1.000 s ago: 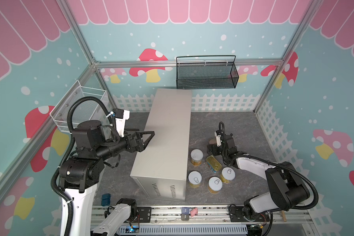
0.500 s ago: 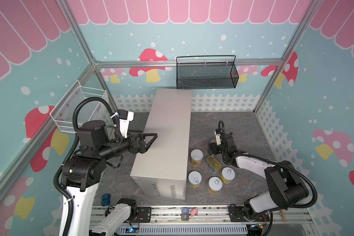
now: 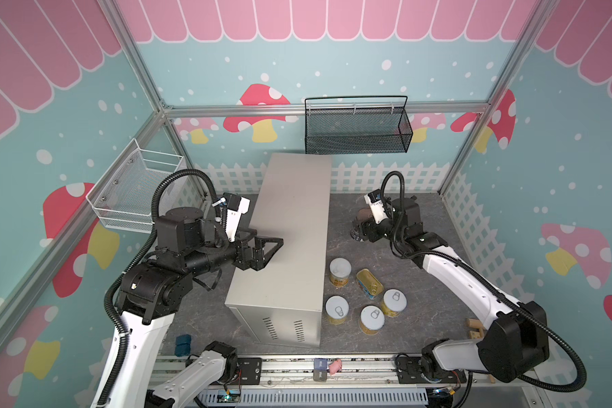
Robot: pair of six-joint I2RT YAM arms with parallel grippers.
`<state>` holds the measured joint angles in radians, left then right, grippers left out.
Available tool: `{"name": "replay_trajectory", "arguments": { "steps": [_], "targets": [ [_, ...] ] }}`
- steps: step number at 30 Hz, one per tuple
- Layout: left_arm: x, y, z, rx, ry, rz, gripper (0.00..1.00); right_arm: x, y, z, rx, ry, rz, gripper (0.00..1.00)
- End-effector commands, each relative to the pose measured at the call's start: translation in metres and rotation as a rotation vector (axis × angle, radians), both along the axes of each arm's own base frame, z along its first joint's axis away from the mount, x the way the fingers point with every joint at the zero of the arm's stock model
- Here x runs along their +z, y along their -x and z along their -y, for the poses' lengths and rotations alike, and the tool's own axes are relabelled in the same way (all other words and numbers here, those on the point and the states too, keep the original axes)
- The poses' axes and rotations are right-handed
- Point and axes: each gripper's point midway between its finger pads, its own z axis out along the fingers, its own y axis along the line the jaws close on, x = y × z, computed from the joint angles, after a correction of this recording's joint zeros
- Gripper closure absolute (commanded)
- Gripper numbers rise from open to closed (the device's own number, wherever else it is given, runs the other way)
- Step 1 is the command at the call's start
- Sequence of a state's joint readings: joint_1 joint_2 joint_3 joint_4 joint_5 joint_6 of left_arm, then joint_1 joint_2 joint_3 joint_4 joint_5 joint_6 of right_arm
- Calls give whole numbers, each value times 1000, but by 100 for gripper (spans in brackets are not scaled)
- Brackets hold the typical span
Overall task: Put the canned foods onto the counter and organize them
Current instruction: 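Lift the dark blue can onto the cabinet top while the left arm rises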
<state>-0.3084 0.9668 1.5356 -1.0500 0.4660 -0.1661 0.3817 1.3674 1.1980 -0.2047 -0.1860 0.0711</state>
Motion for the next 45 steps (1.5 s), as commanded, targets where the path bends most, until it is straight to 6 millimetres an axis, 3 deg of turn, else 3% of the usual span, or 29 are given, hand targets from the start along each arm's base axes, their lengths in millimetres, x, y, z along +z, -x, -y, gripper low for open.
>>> {"name": "replay_trajectory", "arguments": {
  "steps": [1, 10, 14, 17, 26, 32, 41, 45],
  "targets": [
    [-7, -3, -4, 17, -74, 16, 0, 95, 22, -18, 154, -67, 161, 40],
    [-2, -10, 5, -5, -93, 24, 0, 218, 77, -37, 390, -167, 324, 39],
    [3, -9, 7, -12, -96, 42, 0, 249, 101, -51, 504, -196, 366, 38],
    [8, -8, 7, -8, -94, 57, 0, 258, 108, -65, 551, -191, 362, 38],
    [14, 6, 2, -18, -90, 97, 0, 252, 110, -129, 631, -119, 301, 38],
    [12, 12, -8, 19, -103, 126, 0, 230, 102, -171, 612, -62, 253, 38],
    [11, 16, -12, 31, -105, 145, 0, 202, 121, -216, 686, -40, 196, 38],
    [10, 15, -15, 47, -107, 152, 0, 180, 118, -235, 697, -13, 158, 37]
  ]
}}
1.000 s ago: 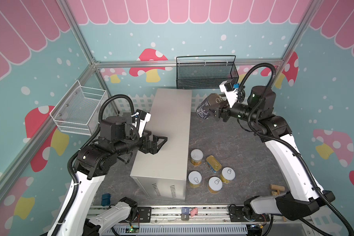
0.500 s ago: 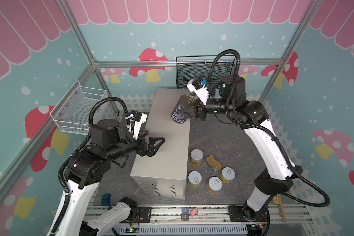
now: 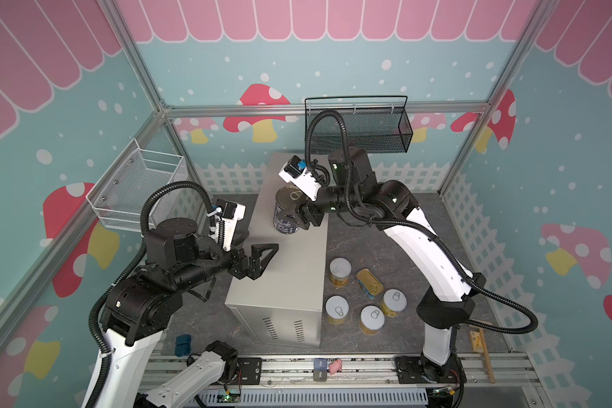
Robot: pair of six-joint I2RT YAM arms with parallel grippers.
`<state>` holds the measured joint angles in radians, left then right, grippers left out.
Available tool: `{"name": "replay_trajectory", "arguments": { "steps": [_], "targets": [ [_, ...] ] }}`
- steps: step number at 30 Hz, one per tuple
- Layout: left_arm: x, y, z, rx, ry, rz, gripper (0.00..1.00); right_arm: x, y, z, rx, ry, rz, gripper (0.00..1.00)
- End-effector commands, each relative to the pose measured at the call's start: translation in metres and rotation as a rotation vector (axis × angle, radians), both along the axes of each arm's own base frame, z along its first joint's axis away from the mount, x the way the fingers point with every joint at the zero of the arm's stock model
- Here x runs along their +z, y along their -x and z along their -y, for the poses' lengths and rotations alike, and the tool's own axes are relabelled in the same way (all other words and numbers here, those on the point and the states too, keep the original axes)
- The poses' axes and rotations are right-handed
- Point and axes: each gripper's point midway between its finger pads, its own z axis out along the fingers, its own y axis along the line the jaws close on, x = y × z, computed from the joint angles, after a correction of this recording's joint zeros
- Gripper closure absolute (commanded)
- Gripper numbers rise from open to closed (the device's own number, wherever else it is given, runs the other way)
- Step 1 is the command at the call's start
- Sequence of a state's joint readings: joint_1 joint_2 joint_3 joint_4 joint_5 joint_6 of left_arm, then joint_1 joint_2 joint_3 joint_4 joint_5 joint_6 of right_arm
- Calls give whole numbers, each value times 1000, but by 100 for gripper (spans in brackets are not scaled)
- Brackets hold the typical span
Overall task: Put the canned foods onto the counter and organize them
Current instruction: 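Lift the dark blue can onto the cabinet top while the left arm rises, then open the right gripper and withdraw while the left gripper reaches the can, then grasp the dark blue can with the left gripper while the right arm lowers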
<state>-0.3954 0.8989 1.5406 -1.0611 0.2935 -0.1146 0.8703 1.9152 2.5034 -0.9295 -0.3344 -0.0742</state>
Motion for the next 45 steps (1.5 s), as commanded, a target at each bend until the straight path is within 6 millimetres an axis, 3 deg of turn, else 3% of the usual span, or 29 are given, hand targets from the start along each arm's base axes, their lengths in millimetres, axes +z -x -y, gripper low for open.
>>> {"name": "replay_trajectory", "arguments": {
  "steps": [1, 8, 15, 21, 25, 30, 34, 38, 45],
  "targets": [
    [1, 1, -2, 2, -23, 35, 0, 10, -1, -14, 12, -38, 49, 36],
    [-2, -4, -5, 28, -32, 35, 0, 21, 0, -17, 1, -70, 76, 20],
    [2, -6, -11, 58, -42, 54, 0, 53, 8, -12, 18, -156, 133, 6],
    [3, -11, -9, 58, -43, 47, 0, 101, 17, 21, -55, -231, 237, 1],
    [2, -17, -9, 69, -59, 43, 0, 114, 9, 59, -220, -204, 303, 1],
    [2, -28, -11, 96, -92, 41, 0, 93, -2, 117, -461, -111, 364, 1],
    [2, -39, -4, 86, -93, 29, 0, 78, 9, 155, -551, -117, 384, 1],
    [10, -50, 6, 64, -71, 43, 2, 57, 28, 170, -526, -145, 365, 1],
    [23, -71, 22, 23, -44, 85, 11, -2, 54, 172, -421, -125, 276, 1]
  ]
}}
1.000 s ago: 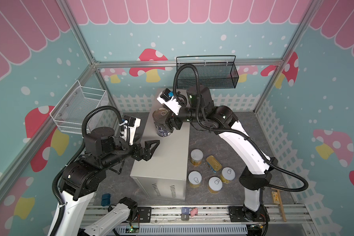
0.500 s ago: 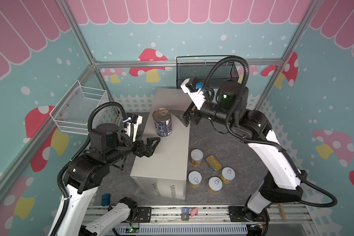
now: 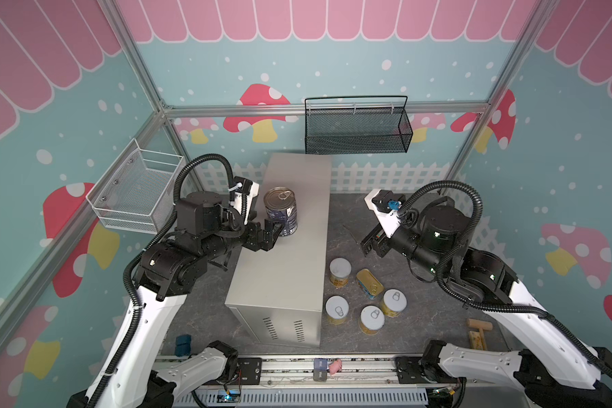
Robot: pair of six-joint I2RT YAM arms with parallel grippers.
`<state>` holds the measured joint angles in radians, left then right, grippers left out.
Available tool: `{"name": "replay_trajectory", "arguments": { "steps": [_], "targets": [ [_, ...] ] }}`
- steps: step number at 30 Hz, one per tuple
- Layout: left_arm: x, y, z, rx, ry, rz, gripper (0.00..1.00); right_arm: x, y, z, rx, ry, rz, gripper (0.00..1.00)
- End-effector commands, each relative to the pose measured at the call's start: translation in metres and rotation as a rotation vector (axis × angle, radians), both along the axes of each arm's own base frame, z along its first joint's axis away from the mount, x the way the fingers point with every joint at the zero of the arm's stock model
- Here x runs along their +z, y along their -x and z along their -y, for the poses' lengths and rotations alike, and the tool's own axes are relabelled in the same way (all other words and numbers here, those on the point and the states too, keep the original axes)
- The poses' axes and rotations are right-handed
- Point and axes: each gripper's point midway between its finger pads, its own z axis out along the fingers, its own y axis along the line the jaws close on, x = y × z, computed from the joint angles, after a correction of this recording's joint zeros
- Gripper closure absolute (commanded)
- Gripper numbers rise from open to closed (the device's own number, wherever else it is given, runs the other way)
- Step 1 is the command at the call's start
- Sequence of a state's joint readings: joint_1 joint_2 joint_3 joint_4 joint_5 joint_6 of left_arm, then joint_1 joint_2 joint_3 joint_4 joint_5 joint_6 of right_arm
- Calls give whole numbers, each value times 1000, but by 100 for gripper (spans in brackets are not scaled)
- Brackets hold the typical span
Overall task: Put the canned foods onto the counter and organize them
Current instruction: 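Grasp the dark blue can with the left gripper while the right arm lowers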
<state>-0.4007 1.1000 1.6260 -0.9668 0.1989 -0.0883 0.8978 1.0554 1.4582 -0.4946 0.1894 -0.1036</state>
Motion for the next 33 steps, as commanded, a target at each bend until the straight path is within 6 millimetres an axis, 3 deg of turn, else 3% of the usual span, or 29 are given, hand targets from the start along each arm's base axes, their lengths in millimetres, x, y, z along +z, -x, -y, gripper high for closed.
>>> {"name": "replay_trajectory", "arguments": {
  "steps": [1, 9, 14, 19, 21, 22, 24, 26, 33],
  "targets": [
    [21, -5, 11, -55, 19, 74, 12, -11, 13, -6, 69, -41, -19, 1],
    [32, -16, 25, -100, 54, 94, 19, -61, 31, -6, 141, -55, -95, 1],
    [37, -26, 31, -109, 56, 108, 22, -73, 35, -2, 145, -56, -108, 1],
    [42, -36, 34, -110, 50, 119, 35, -80, 41, -2, 167, -71, -115, 1],
    [42, -39, 36, -111, 45, 119, 36, -85, 42, -2, 174, -73, -122, 1],
    [43, -41, 37, -114, 44, 124, 36, -88, 43, -2, 176, -73, -126, 1],
    [44, -44, 40, -125, 45, 128, 22, -94, 43, -3, 179, -68, -137, 1],
    [47, -47, 42, -125, 46, 133, 16, -96, 43, -2, 176, -66, -138, 1],
    [45, -61, 59, -157, 46, 121, 13, -99, 42, -1, 172, -54, -123, 1]
  ]
}}
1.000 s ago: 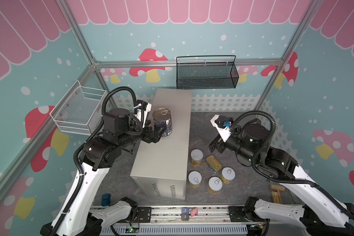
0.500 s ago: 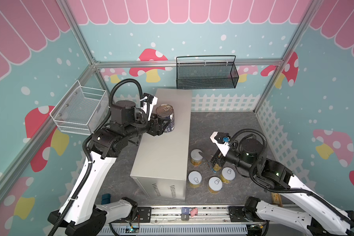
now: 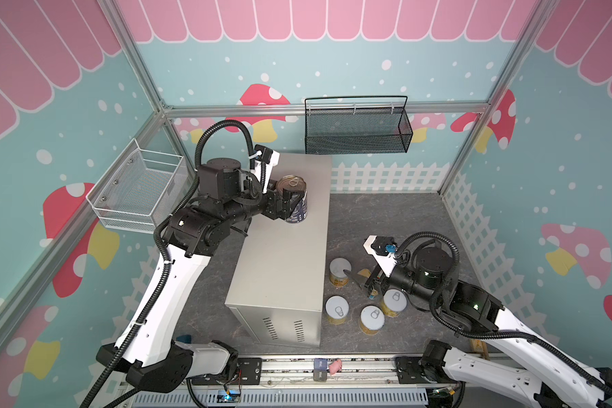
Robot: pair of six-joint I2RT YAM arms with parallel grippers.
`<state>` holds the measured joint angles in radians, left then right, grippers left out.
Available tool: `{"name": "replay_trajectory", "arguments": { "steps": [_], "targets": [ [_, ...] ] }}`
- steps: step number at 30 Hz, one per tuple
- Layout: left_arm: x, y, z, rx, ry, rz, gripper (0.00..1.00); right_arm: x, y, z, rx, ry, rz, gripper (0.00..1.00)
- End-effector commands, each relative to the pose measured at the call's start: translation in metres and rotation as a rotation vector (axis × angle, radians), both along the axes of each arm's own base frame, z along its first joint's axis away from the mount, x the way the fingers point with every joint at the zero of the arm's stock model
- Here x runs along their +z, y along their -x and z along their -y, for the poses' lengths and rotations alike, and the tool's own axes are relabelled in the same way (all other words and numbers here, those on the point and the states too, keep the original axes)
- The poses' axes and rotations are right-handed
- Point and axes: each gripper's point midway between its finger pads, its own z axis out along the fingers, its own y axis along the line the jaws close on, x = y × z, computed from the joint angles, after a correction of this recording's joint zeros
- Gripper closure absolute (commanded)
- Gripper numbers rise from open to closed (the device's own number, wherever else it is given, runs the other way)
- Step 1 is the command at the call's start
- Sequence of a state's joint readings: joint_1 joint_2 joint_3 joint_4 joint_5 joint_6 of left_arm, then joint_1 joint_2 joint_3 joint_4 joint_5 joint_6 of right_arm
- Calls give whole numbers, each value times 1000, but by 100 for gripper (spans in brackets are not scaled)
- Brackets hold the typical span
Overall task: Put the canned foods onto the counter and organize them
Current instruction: 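Grasp the dark blue can with the left gripper while the right arm lowers, then slide the can with the left gripper toward the cabinet end near the black basket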
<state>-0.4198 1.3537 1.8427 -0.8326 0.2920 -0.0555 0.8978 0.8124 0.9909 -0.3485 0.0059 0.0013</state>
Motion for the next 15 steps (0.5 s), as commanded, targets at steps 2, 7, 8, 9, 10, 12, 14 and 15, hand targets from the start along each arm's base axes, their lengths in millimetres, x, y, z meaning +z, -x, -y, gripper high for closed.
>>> {"name": "replay_trajectory", "arguments": {
  "steps": [2, 7, 8, 9, 10, 12, 14, 15],
  "targets": [
    [4, -6, 14, -44, -6, 23, 15, 7, 3, 1, 12, -21, 32, 1],
    [2, -13, 18, -34, -28, 29, 29, 6, 4, 4, 7, -17, 42, 1],
    [4, -15, 18, -28, -29, 33, 31, 7, 5, 5, 6, -16, 46, 1],
    [5, -16, 18, -24, -29, 36, 32, 6, 5, 5, 6, -14, 48, 1],
    [7, -17, 19, -22, -30, 41, 34, 6, 5, 5, 6, -14, 51, 1],
    [11, -21, 17, -5, -33, 54, 38, 5, 5, 5, 8, -17, 55, 1],
    [16, -27, 15, 18, -44, 74, 41, 3, 5, 4, 11, -16, 55, 1],
    [18, -31, 13, 35, -51, 86, 41, 2, 5, 4, 13, -16, 55, 1]
  ]
}}
